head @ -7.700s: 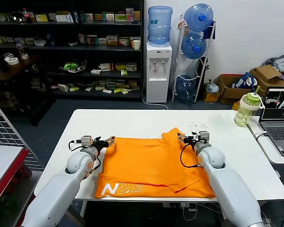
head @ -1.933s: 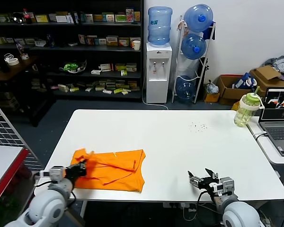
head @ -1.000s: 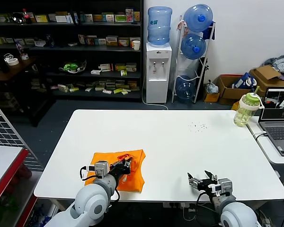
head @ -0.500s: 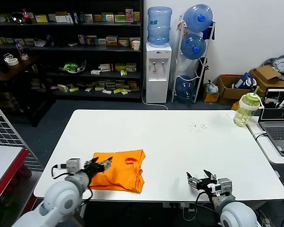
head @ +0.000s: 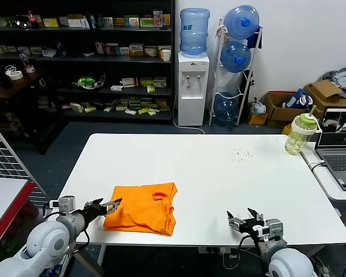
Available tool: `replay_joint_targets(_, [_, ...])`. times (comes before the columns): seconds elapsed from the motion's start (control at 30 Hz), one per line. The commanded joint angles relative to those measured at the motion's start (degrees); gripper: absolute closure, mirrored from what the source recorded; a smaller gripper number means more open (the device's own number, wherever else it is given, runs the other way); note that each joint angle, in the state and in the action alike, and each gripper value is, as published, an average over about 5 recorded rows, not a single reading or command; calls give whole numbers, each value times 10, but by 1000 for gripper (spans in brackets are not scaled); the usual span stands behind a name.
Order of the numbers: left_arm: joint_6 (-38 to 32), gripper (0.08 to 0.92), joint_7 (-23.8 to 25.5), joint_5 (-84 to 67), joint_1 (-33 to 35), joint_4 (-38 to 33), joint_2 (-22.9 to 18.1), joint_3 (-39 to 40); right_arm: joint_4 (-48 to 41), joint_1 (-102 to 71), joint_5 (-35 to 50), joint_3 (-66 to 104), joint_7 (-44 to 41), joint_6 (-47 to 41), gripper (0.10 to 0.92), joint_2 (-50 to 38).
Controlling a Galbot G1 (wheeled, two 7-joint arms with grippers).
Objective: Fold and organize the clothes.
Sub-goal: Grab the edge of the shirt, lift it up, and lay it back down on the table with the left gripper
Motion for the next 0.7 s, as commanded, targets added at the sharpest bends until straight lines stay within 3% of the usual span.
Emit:
replay_joint_targets(0.03, [-8, 177, 73, 48, -21, 59, 1, 36, -2, 1, 0, 0, -1, 1, 203, 1])
replay_joint_targets(0.57, [-16, 179, 82, 72, -38, 98, -2, 48, -9, 6, 1, -6, 1, -2, 203, 1])
replay_joint_targets(0.7, [-17, 232, 83, 74, -38, 101, -5, 50, -8, 5, 0, -5, 1, -2, 203, 1])
